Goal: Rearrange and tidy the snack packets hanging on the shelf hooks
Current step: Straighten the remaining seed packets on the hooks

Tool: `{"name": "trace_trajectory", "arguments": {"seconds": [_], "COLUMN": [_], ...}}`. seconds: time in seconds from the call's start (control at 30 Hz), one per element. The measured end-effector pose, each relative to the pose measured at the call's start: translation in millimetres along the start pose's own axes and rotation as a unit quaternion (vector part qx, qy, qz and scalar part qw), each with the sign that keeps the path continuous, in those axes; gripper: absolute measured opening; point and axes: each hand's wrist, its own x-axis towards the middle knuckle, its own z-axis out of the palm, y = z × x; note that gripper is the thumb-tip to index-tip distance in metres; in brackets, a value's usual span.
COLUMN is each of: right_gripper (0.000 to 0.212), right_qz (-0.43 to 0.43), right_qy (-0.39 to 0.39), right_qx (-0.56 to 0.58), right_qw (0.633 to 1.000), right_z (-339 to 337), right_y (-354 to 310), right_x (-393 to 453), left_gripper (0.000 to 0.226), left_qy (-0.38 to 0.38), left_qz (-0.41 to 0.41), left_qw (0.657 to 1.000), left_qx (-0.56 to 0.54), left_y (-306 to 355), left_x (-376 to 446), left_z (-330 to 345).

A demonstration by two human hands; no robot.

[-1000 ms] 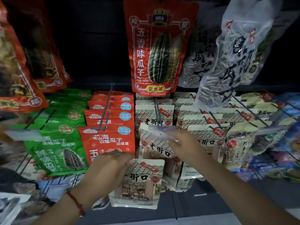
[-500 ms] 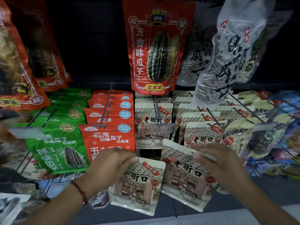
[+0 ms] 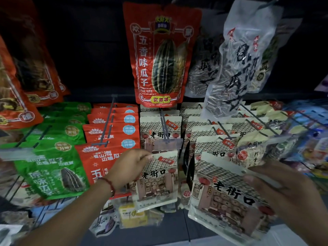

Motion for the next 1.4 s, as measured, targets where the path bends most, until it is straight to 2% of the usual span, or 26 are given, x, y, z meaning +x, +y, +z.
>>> {"name": "trace_trajectory", "arguments": {"seconds": [0.07, 0.17, 0.27, 0.33, 0.4, 0.47, 0.57, 0.63, 0.67, 0.73, 0.8, 0.93, 1.13, 1.23, 1.33, 1.4], "right_gripper": [0.02, 0.011, 0.018, 0.013, 0.019, 0.023, 0.016, 0.029, 0.029, 0.022, 0.018, 0.017, 0.015, 0.021, 0.005, 0.001], "right_qz": [-0.001, 0.012, 0.023, 0.018, 0.023, 0.023, 0.017, 0.022, 0.021, 0.017, 0.021, 0.029, 0.022, 0.023, 0.027, 0.021], "right_qy": [-0.003, -0.006, 0.0, 0.0, -0.006, -0.002, -0.002, -0.005, -0.003, 0.001, 0.006, 0.004, 0.0, -0.005, -0.002, -0.004], "right_qx": [0.001, 0.003, -0.005, -0.012, -0.008, -0.016, -0.018, -0.028, -0.036, -0.04, -0.035, -0.032, -0.03, -0.045, -0.053, -0.052], "right_qw": [1.0, 1.0, 1.0, 1.0, 1.0, 1.0, 1.0, 0.999, 0.999, 0.999, 0.999, 0.999, 0.999, 0.999, 0.998, 0.998], "right_z": [1.4, 3.2, 3.6, 4.8, 6.0, 7.8, 8.0, 7.5, 8.0, 8.6, 8.8, 8.1, 8.7, 6.9, 8.2, 10.1], "right_y": [2.5, -0.1, -0.6, -4.5, -8.8, -10.2, -12.1, -10.5, -10.8, -13.1, -15.0, -13.1, -12.1, -9.2, -7.2, -7.8], "right_x": [-2.7, -4.2, -5.5, -6.2, -5.8, -6.6, -8.8, -9.4, -9.2, -8.5, -7.7, -9.6, -15.4, -14.9, -14.2, -13.5], "left_gripper": [0.017, 0.018, 0.017, 0.019, 0.023, 0.017, 0.023, 0.024, 0.021, 0.005, 0.013, 0.021, 0.017, 0.01, 0.024, 0.027], "left_qy": [0.0, 0.002, 0.0, 0.001, 0.017, 0.033, 0.066, 0.078, 0.073, 0.042, 0.025, 0.036, 0.044, 0.057, 0.075, 0.069], "left_qz": [-0.006, -0.004, 0.008, 0.026, 0.041, 0.055, 0.052, 0.038, 0.036, 0.04, 0.043, 0.023, 0.06, 0.073, 0.055, 0.048], "left_qw": [1.0, 1.0, 0.998, 0.997, 0.995, 0.993, 0.989, 0.988, 0.99, 0.994, 0.995, 0.99, 0.985, 0.986, 0.988, 0.989], "left_qx": [-0.011, -0.026, -0.061, -0.079, -0.093, -0.097, -0.124, -0.125, -0.112, -0.091, -0.091, -0.133, -0.153, -0.137, -0.123, -0.119], "left_y": [6.5, 10.5, 11.1, 15.1, 20.5, 23.5, 30.5, 36.1, 39.4, 39.8, 35.0, 25.1, 21.8, 23.5, 25.4, 27.6], "left_x": [10.3, 25.3, 30.2, 29.1, 28.9, 31.6, 37.6, 42.4, 44.1, 46.8, 45.7, 45.0, 37.8, 36.5, 42.2, 46.0], "left_z": [0.4, -1.1, -5.0, -4.5, -2.8, -1.1, -2.2, -3.5, -3.3, -1.0, 2.2, 5.6, 5.3, 5.4, 4.2, 3.7]}}
